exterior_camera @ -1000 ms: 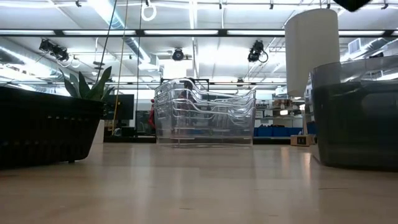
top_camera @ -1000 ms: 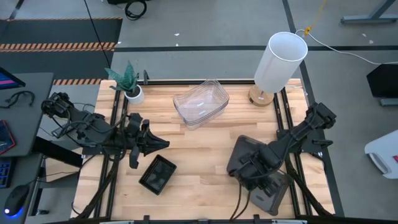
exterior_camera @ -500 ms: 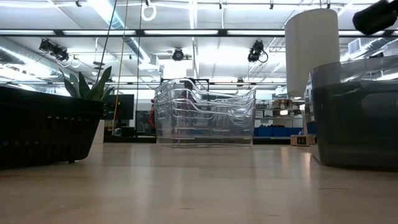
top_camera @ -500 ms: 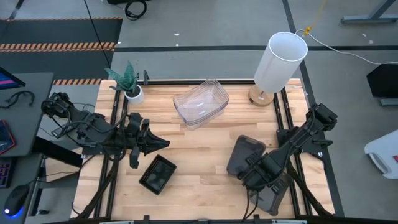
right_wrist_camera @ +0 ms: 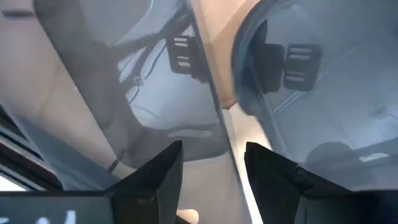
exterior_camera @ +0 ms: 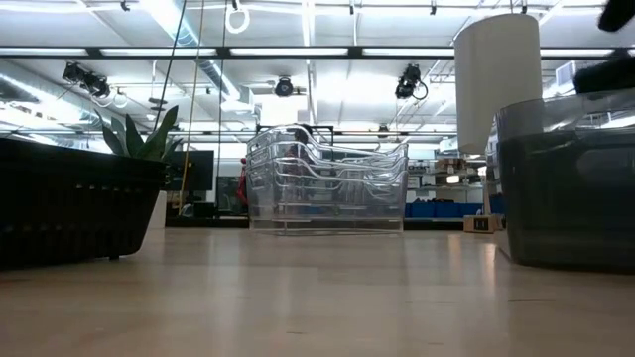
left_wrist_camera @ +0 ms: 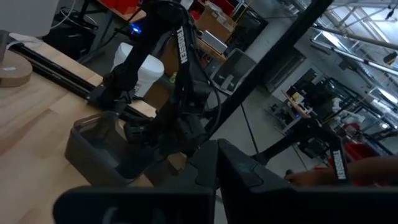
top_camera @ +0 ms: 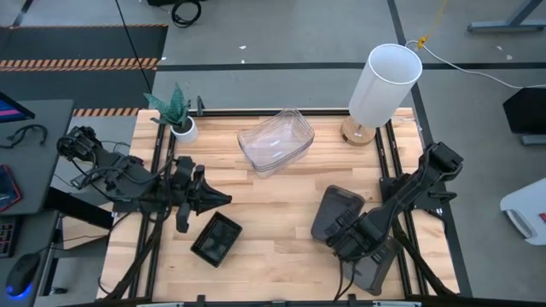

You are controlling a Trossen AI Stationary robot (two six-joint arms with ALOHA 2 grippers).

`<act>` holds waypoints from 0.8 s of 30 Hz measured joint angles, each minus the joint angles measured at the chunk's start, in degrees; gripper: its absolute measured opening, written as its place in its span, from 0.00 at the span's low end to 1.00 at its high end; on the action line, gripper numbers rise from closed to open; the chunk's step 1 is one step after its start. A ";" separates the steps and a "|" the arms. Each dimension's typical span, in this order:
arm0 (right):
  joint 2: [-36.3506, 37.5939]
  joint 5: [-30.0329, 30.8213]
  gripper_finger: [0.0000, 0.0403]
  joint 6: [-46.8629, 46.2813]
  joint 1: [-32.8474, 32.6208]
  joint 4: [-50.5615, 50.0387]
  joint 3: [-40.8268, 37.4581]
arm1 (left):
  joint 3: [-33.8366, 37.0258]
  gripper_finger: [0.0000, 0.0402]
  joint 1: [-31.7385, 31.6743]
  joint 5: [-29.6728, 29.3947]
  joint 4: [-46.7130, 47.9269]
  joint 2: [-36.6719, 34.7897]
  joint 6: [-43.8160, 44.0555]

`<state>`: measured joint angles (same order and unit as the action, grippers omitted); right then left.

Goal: Stack baskets by color
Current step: Stack the bottom black transparent bin on top of the black transparent bin

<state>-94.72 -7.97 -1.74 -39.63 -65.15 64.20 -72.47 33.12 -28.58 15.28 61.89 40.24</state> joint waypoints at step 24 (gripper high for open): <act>5.64 4.04 0.02 0.06 -4.27 4.71 -3.63 | 0.00 0.03 -0.94 -0.09 -0.88 0.00 2.65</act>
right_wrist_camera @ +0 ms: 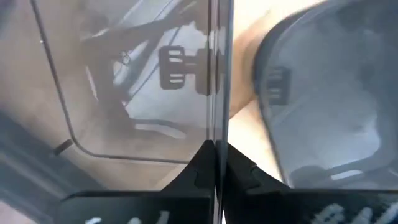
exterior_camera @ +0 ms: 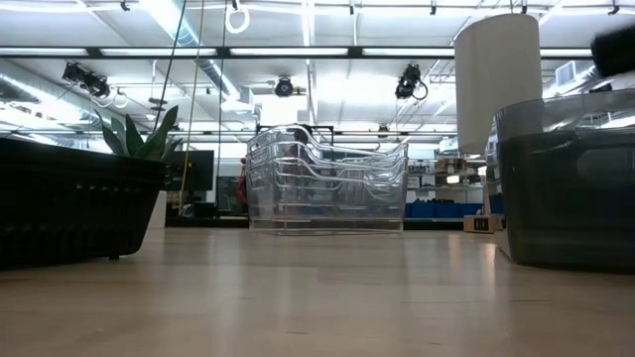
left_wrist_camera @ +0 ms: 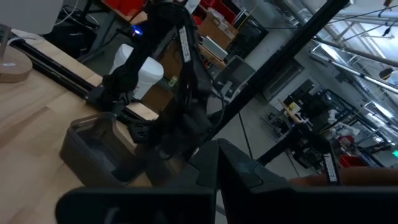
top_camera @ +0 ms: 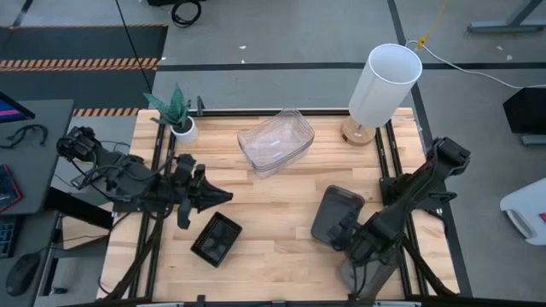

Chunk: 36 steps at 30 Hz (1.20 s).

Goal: Stack baskets by color
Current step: Stack the bottom black transparent bin on top of the black transparent bin

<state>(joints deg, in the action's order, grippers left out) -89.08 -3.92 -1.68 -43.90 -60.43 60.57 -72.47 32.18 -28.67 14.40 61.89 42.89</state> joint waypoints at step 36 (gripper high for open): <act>8.46 1.26 0.01 40.30 32.94 -18.54 24.60 | 0.00 0.06 0.02 0.00 -1.29 -0.02 0.67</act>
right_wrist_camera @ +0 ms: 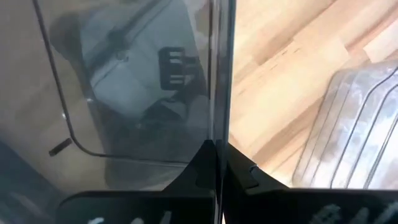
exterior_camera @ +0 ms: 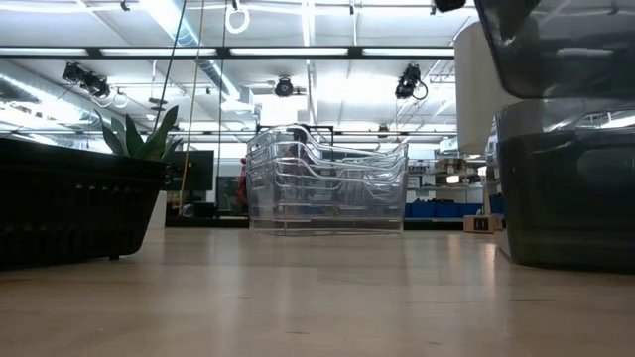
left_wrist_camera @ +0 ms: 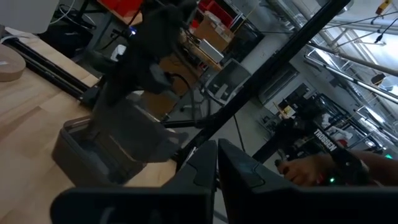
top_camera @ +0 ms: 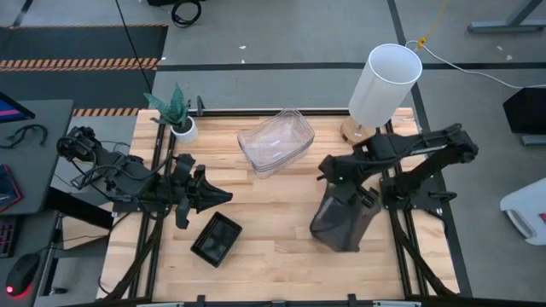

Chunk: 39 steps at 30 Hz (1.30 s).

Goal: Stack baskets by color
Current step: Stack the bottom black transparent bin on top of the black transparent bin

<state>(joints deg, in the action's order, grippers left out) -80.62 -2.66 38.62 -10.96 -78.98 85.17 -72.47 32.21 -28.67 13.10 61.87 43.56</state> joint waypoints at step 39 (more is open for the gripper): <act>-15.95 -1.12 0.01 21.39 6.38 2.44 -3.36 | 0.00 0.04 0.00 -2.14 0.33 0.00 2.33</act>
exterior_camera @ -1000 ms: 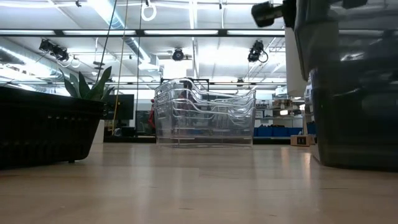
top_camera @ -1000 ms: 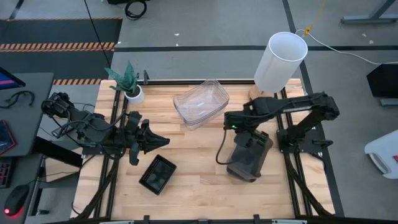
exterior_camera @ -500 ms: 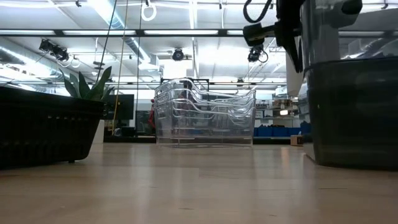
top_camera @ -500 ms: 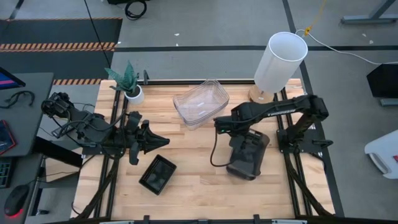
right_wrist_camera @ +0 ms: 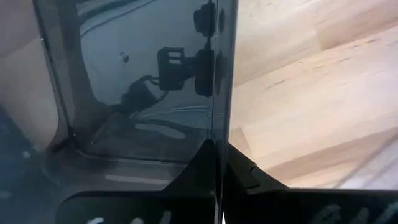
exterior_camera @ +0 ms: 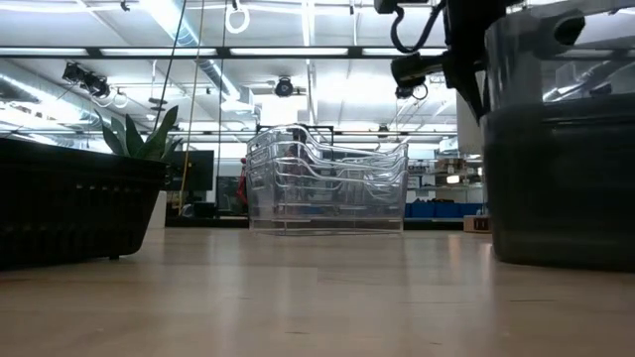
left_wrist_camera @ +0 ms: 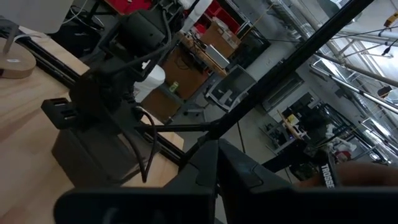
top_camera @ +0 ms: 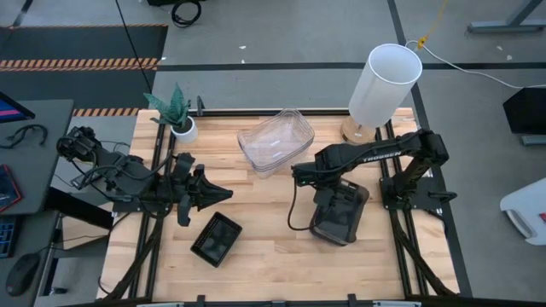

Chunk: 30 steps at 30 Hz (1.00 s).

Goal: Stack baskets by color
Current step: Stack the bottom black transparent bin on top of the black transparent bin, then return to Home Position

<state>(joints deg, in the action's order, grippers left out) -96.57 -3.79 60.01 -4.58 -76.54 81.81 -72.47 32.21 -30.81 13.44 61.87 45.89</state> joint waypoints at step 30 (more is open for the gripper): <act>7.17 -6.52 0.41 -40.85 -2.25 4.33 -1.34 | 0.00 0.04 0.00 -2.01 1.02 0.00 -3.10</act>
<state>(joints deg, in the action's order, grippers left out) -89.40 -10.31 19.15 -6.83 -72.21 80.47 -72.47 32.21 -32.82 14.45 61.87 42.79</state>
